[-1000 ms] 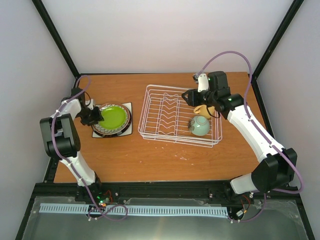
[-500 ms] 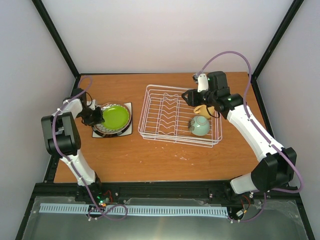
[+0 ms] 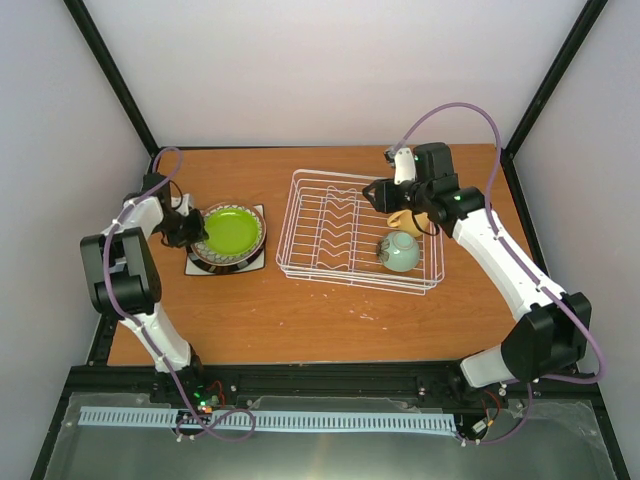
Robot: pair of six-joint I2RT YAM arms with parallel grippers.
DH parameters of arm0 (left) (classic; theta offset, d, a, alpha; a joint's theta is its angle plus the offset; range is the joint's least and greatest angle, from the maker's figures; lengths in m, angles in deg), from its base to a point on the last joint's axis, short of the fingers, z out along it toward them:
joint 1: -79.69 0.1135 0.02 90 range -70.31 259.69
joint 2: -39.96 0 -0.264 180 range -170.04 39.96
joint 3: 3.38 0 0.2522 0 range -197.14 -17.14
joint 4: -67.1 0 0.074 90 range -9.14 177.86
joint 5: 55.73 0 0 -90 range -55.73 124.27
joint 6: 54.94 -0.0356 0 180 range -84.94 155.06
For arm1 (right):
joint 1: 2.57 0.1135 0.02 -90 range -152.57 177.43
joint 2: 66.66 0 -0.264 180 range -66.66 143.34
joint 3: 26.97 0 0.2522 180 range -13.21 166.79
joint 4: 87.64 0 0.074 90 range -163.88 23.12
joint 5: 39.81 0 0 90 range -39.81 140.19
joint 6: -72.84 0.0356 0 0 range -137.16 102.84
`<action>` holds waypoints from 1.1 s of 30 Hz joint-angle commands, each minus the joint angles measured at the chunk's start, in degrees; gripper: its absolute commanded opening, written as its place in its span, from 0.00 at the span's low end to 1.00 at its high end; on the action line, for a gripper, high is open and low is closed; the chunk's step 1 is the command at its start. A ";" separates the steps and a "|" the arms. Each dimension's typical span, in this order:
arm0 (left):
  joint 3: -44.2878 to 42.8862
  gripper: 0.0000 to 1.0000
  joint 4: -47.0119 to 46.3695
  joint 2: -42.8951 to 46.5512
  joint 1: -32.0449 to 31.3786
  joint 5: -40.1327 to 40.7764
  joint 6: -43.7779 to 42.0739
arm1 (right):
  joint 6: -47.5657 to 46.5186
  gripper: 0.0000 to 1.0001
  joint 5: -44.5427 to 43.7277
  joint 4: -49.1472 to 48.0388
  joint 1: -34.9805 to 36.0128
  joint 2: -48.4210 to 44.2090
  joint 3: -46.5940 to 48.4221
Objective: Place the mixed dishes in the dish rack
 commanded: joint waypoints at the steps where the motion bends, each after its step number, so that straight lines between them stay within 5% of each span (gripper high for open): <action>1: -1.95 0.01 -0.86 4.67 -0.68 1.00 -0.71 | -0.40 0.47 0.65 -1.89 0.36 0.65 -0.18; 12: -9.92 0.01 -2.03 15.38 -0.67 -7.13 -2.46 | 0.73 0.48 7.54 -8.57 0.41 1.92 -0.65; 17: -11.62 0.01 -4.58 20.49 -0.77 -16.73 -2.47 | -0.84 0.58 20.26 -9.80 0.36 5.36 2.63; 22: -9.24 0.01 -9.52 25.48 -2.38 -24.19 -0.04 | 0.95 0.67 34.21 -12.57 0.58 9.42 4.53; 33: -2.36 0.01 -17.68 30.34 -7.77 -30.07 4.04 | 1.26 0.68 38.60 -13.97 4.05 14.27 10.17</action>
